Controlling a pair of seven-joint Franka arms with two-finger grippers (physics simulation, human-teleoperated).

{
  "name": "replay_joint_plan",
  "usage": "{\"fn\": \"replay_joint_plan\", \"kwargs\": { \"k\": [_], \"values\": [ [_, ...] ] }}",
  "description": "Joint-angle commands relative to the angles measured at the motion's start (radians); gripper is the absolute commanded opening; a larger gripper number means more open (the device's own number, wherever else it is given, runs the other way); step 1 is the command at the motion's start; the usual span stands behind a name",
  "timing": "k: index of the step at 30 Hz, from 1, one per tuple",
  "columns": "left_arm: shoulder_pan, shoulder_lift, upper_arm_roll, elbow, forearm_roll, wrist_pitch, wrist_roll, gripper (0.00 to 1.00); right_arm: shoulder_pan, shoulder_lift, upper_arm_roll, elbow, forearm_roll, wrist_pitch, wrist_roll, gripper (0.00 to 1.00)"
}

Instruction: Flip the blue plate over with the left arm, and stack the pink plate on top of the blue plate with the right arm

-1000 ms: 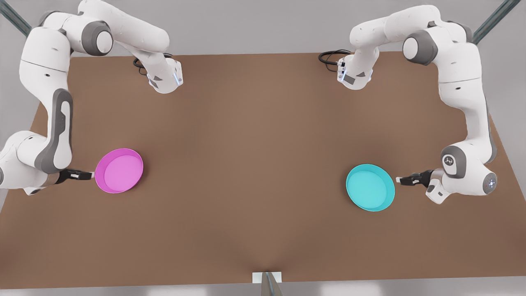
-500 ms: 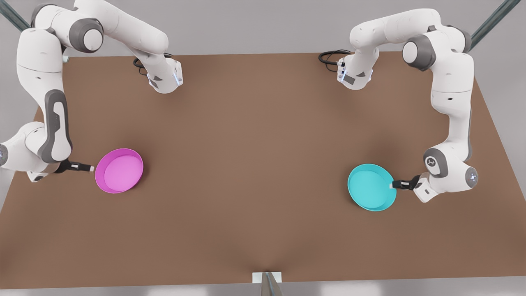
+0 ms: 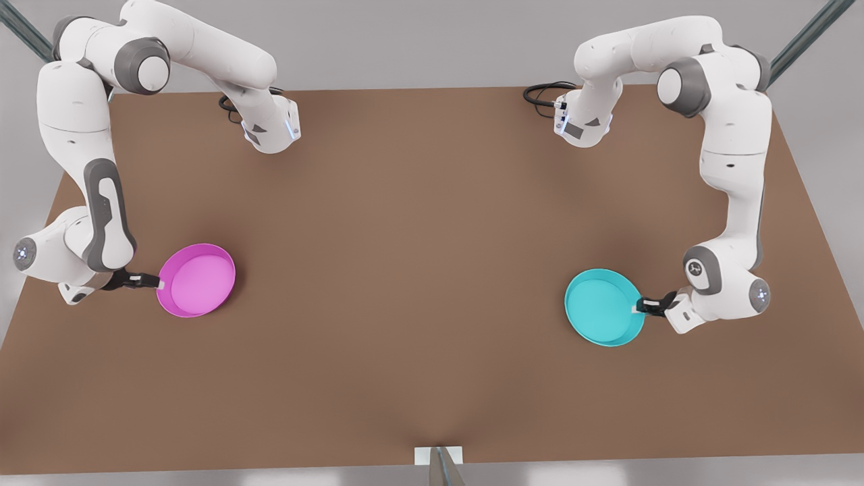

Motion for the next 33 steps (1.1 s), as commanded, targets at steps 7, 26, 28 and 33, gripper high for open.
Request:
{"fn": "replay_joint_plan", "kwargs": {
  "k": [7,26,28,33],
  "values": [
    [-0.015,0.007,-0.012,0.001,-0.005,0.026,-0.038,0.21,-0.001,-0.001,0.017,-0.024,0.014,0.009,-0.113,1.0],
    [-0.691,-0.249,0.162,0.386,0.776,-0.546,-1.267,0.21,0.013,-0.009,0.022,-0.013,0.02,-0.034,-0.111,1.0],
    [-1.085,-0.192,0.555,0.386,0.77,-0.535,-1.342,0.21,0.013,-0.007,0.022,-0.011,0.02,-0.03,-0.113,1.0],
    [-1.604,0.013,0.876,0.292,1.078,-0.477,-1.972,0.21,0.013,0.005,0.022,-0.005,0.021,-0.025,-0.113,1.0]
  ]
}}
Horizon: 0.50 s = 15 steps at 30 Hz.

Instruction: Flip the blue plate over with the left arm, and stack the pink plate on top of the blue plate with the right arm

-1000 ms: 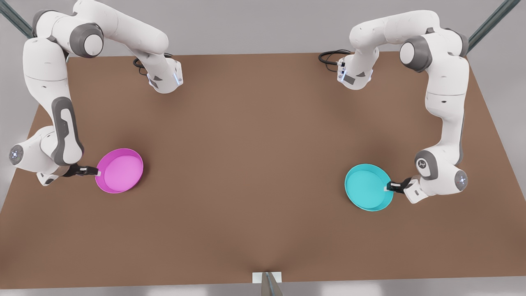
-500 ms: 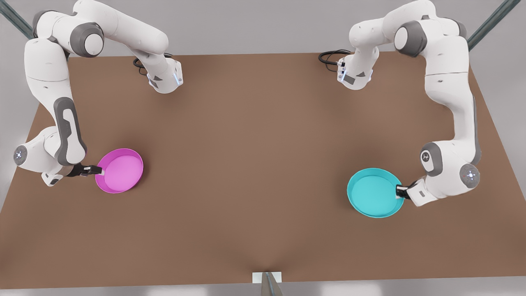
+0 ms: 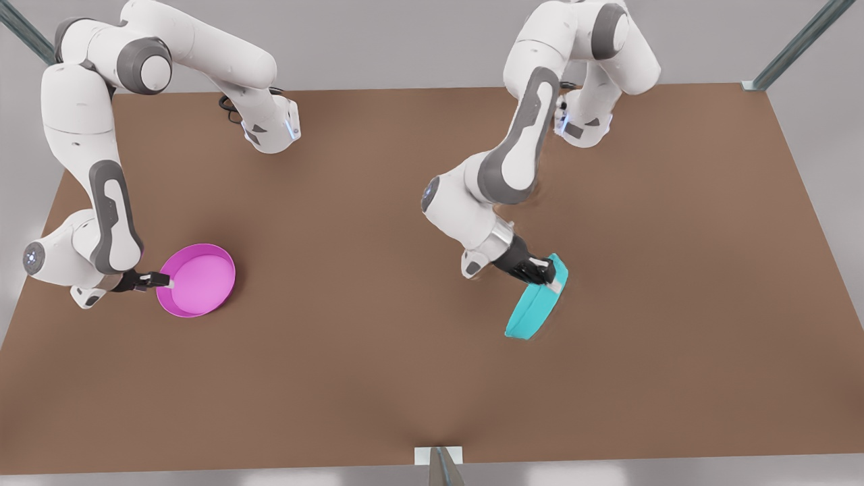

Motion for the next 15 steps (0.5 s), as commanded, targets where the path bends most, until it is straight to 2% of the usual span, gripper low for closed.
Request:
{"fn": "replay_joint_plan", "kwargs": {
  "k": [1,4,6,8,11,12,15],
  "values": [
    [-0.114,0.055,0.028,-0.023,0.184,-0.07,-1.191,0.21,0.0,0.003,0.0,0.001,0.003,0.002,-0.023,1.0],
    [-0.197,0.164,0.026,-0.038,0.379,-0.297,-1.292,0.21,-0.004,0.013,0.0,0.007,0.003,0.012,-0.024,1.0],
    [-0.226,0.195,0.016,-0.092,0.424,-0.348,-1.378,0.21,-0.007,0.013,0.0,0.006,0.003,0.01,-0.023,1.0],
    [-0.226,0.274,-0.029,-0.092,0.422,-0.358,-1.537,0.21,-0.007,0.013,0.0,0.007,0.003,0.01,-0.023,1.0],
    [-0.224,0.313,-0.11,-0.088,0.408,-0.349,-1.641,0.21,-0.004,0.015,0.0,0.007,0.013,0.012,-0.023,1.0],
    [-0.224,0.314,-0.145,-0.081,0.347,-0.346,-1.651,0.21,-0.004,0.015,0.0,0.007,0.013,0.012,-0.023,1.0],
    [-0.22,0.35,-0.159,-0.084,0.316,-0.296,-1.695,0.21,-0.004,0.015,0.0,0.006,0.013,0.009,-0.021,1.0]
  ]
}}
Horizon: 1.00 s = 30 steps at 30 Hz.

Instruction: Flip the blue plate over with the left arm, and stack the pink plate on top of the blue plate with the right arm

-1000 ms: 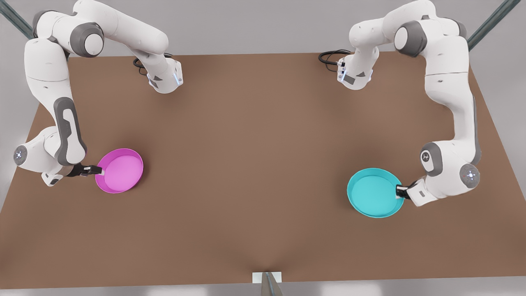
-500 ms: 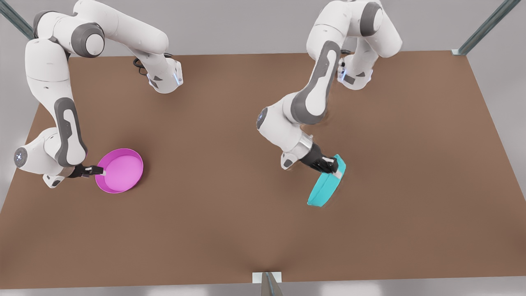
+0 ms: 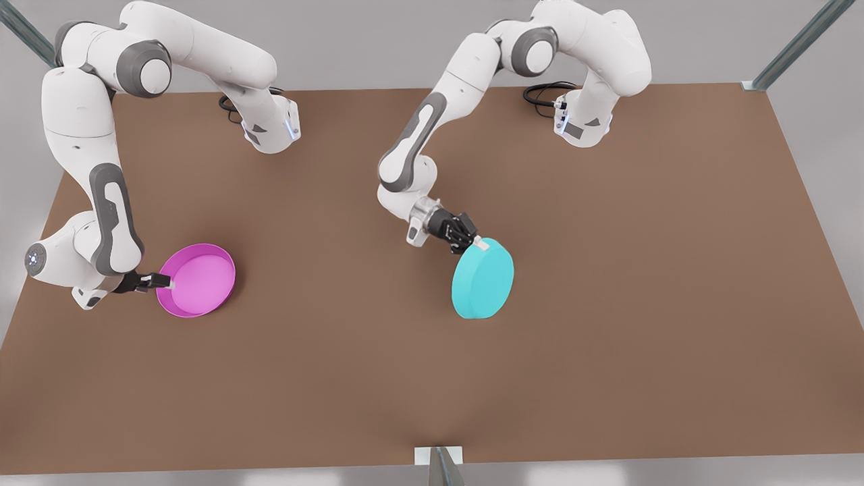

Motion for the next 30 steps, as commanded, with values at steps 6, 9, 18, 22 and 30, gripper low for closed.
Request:
{"fn": "replay_joint_plan", "kwargs": {
  "k": [6,9,18,22,30],
  "values": [
    [0.001,0.045,-0.042,0.0,-0.025,-0.016,-0.893,0.21,-0.001,-0.001,0.0,0.0,0.005,-0.002,-0.012,1.0],
    [0.001,0.048,-0.061,0.003,-0.031,-0.018,-0.892,0.45,-0.001,-0.001,0.0,0.0,0.005,-0.006,-0.011,1.0],
    [-0.005,-0.116,-0.329,0.502,-0.626,-0.275,-0.844,1.0,0.001,-0.006,0.003,0.01,0.007,-0.003,-0.012,1.0],
    [0.372,-0.619,-0.32,0.545,-1.212,-0.26,-0.58,1.0,0.005,0.008,0.003,0.01,0.007,0.0,-0.012,1.0],
    [1.041,-0.716,-0.137,0.487,-1.155,-0.409,1.038,1.0,0.007,0.031,0.014,0.021,0.015,0.003,-0.012,0.84]
  ]
}}
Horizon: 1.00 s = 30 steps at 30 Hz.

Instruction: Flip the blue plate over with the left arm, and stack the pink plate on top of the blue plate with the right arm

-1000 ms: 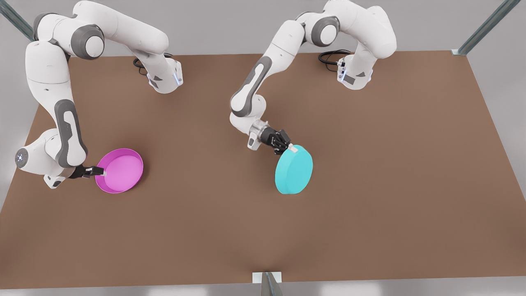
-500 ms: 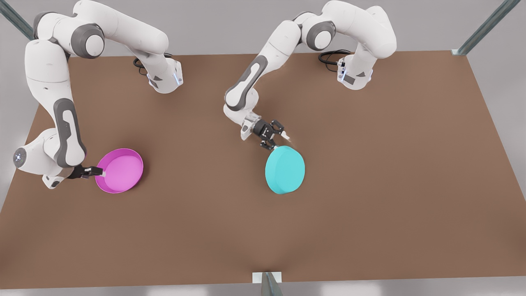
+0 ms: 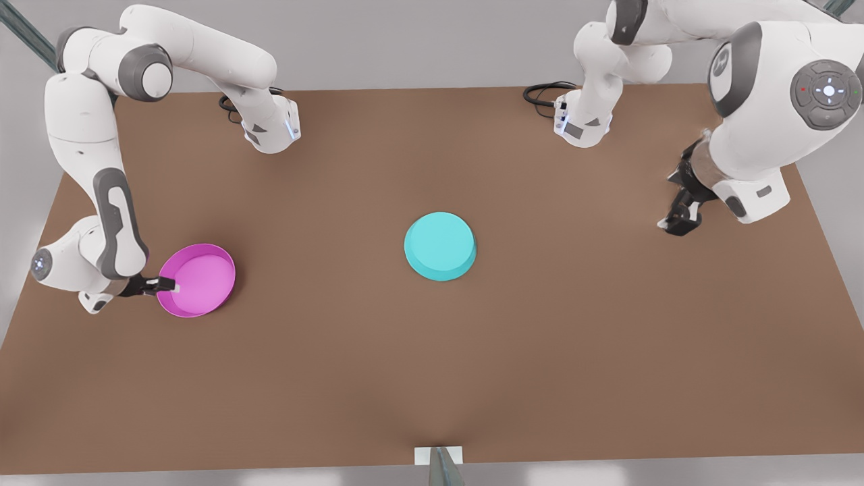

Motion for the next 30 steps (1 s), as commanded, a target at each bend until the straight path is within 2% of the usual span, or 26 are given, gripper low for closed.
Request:
{"fn": "replay_joint_plan", "kwargs": {
  "k": [1,2,3,4,5,6,9,19,22,24,27,30],
  "values": [
    [0.164,-0.007,-0.152,-0.023,-0.008,-0.057,1.183,1.0,0.0,0.002,0.001,0.002,0.009,0.001,-0.005,0.76],
    [0.387,-0.053,-0.426,-0.147,0.092,0.048,1.187,1.0,0.0,0.002,0.001,0.002,0.015,0.001,-0.005,0.68],
    [0.381,-0.207,-0.428,-0.435,0.149,0.335,1.185,1.0,-0.003,0.004,0.001,0.003,0.015,0.001,-0.005,0.63],
    [0.382,-0.144,-0.425,-0.347,0.156,0.224,1.184,1.0,-0.006,0.008,0.002,0.011,0.015,0.0,-0.007,0.57],
    [0.385,-0.122,-0.428,-0.325,0.152,0.16,1.187,1.0,-0.008,0.007,0.002,0.011,0.015,-0.003,-0.013,0.5],
    [0.385,-0.075,-0.426,-0.279,0.149,0.16,1.171,1.0,-0.009,0.007,0.005,0.011,0.015,-0.003,-0.019,0.42],
    [0.395,-0.049,-0.425,-0.267,0.147,0.157,1.191,1.0,-0.014,0.008,0.013,0.011,0.016,-0.008,-0.038,0.23],
    [0.435,-0.041,-0.398,-0.266,0.119,0.065,1.341,1.0,-0.061,-0.081,0.039,0.011,0.233,-0.247,-0.186,0.21],
    [0.436,-0.036,-0.402,-0.269,0.118,0.029,1.369,1.0,-0.049,-0.105,0.113,0.023,0.301,-0.264,-0.186,0.21],
    [0.436,-0.035,-0.4,-0.267,0.116,0.03,1.354,1.0,-0.043,-0.104,0.231,0.059,0.337,-0.253,-0.109,0.21],
    [0.474,-0.035,-0.388,-0.262,0.057,0.03,1.338,1.0,0.096,-0.104,0.294,0.083,0.409,-0.249,0.072,0.21],
    [0.474,-0.03,-0.391,-0.253,0.064,0.039,1.348,1.0,0.28,-0.102,0.3,0.126,0.411,-0.255,0.264,0.21]
  ]
}}
